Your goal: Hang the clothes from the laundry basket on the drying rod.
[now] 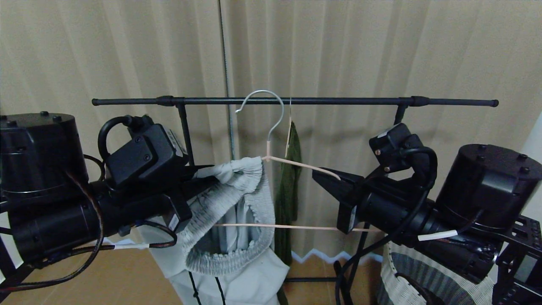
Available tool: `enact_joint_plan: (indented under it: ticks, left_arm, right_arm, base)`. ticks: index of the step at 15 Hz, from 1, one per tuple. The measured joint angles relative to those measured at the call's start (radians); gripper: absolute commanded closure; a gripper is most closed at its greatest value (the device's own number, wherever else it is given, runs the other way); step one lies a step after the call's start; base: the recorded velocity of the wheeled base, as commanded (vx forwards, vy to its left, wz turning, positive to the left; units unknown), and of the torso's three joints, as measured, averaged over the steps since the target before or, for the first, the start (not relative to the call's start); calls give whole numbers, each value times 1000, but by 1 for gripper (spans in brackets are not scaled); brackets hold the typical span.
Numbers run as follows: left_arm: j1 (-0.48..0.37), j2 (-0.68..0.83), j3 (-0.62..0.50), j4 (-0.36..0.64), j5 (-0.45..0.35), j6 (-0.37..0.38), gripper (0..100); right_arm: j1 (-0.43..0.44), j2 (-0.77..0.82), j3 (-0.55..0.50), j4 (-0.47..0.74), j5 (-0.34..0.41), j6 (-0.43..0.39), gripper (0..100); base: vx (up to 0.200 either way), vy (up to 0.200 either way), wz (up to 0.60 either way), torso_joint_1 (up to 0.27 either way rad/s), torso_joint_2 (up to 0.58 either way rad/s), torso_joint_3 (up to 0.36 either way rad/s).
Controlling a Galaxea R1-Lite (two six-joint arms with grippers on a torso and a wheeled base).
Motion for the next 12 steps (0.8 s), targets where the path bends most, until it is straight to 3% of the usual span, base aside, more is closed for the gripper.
enact_joint_plan:
  ticks: [2, 5, 6, 10, 12]
  left_arm:
    - [1, 0, 6, -5, 0, -2, 100]
    - [8, 3, 40, -95, 0, -8, 100]
    - [9, 5, 48, -100, 0, -9, 100]
    - [41, 8, 81, -138, 17, -7, 100]
    - [63, 6, 94, -138, 79, -7, 100]
  right_arm:
    - [0, -5, 1, 0, 2, 0, 100]
    - [0, -18, 12, -1, 4, 0, 100]
    - [-1, -21, 14, 0, 4, 0, 0]
    - [-13, -28, 17, -4, -1, -12, 0]
    - [-46, -30, 34, -6, -5, -53, 0]
  base:
    - [0, 0, 0, 0, 0, 0]
    - [0, 0, 0, 0, 0, 0]
    - [0, 0, 0, 0, 0, 0]
    - [0, 0, 0, 0, 0, 0]
    - [0, 0, 0, 0, 0, 0]
